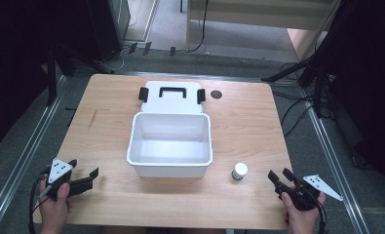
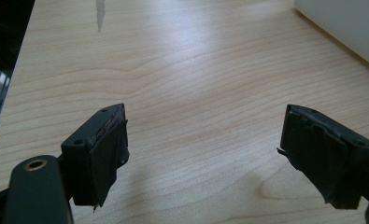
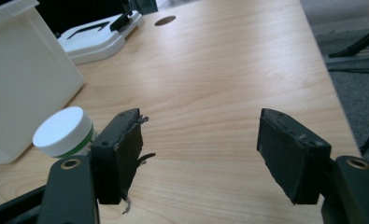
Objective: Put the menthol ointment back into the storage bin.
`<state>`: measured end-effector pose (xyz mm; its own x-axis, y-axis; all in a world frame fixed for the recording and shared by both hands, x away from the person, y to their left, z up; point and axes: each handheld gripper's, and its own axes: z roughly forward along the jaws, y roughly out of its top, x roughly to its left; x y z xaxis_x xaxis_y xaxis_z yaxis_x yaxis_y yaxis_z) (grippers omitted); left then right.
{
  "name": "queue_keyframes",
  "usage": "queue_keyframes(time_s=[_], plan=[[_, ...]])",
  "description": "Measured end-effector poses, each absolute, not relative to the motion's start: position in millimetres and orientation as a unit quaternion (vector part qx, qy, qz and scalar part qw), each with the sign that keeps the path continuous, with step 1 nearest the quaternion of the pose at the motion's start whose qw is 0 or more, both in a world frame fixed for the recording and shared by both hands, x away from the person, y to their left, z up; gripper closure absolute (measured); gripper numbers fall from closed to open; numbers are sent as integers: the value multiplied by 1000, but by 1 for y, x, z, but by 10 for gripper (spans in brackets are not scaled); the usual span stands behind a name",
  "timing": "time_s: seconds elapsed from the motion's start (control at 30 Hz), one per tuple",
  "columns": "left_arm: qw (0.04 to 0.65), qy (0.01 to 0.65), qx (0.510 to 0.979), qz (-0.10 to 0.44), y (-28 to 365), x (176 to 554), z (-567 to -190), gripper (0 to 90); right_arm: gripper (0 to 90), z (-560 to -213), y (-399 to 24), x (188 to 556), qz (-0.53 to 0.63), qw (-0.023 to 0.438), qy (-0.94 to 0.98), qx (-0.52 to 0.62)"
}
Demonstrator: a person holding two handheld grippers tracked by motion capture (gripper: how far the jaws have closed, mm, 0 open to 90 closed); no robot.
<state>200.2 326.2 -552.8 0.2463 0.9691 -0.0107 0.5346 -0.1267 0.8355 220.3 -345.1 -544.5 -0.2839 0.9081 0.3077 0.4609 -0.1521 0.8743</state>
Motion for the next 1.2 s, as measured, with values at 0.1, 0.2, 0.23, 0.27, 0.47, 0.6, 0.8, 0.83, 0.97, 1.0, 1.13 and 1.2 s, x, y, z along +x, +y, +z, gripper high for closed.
queue_keyframes(time_s=[0.1, 0.2, 0.23, 0.27, 0.47, 0.6, 0.8, 0.83, 0.97, 1.0, 1.13, 1.2], plan=[[376, 544, 692, 288, 327, 200, -553, 161, 329, -547, -340, 223, 493, 224, 623, 564], [378, 542, 693, 288, 326, 200, -553, 161, 330, -545, -336, 225, 465, 224, 638, 572], [377, 542, 694, 288, 326, 200, -553, 161, 336, -544, -334, 225, 453, 222, 651, 568], [376, 541, 695, 288, 326, 200, -553, 161, 337, -541, -331, 226, 437, 217, 668, 562], [374, 542, 696, 286, 325, 201, -553, 160, 319, -523, -297, 235, 325, 164, 782, 507], [375, 541, 696, 286, 325, 201, -553, 161, 309, -514, -280, 249, 284, 125, 811, 496], [379, 539, 697, 286, 326, 200, -553, 161, 296, -507, -255, 267, 215, 88, 851, 472], [377, 538, 698, 285, 326, 200, -553, 161, 294, -506, -250, 270, 199, 79, 857, 468], [375, 538, 699, 286, 325, 200, -553, 161, 279, -504, -240, 277, 158, 64, 869, 464], [375, 538, 699, 286, 325, 200, -553, 161, 276, -504, -238, 279, 152, 57, 871, 465], [376, 537, 700, 284, 325, 200, -553, 161, 264, -507, -233, 284, 127, 37, 873, 469], [375, 537, 701, 284, 325, 200, -553, 160, 264, -507, -232, 286, 123, 33, 874, 469]])
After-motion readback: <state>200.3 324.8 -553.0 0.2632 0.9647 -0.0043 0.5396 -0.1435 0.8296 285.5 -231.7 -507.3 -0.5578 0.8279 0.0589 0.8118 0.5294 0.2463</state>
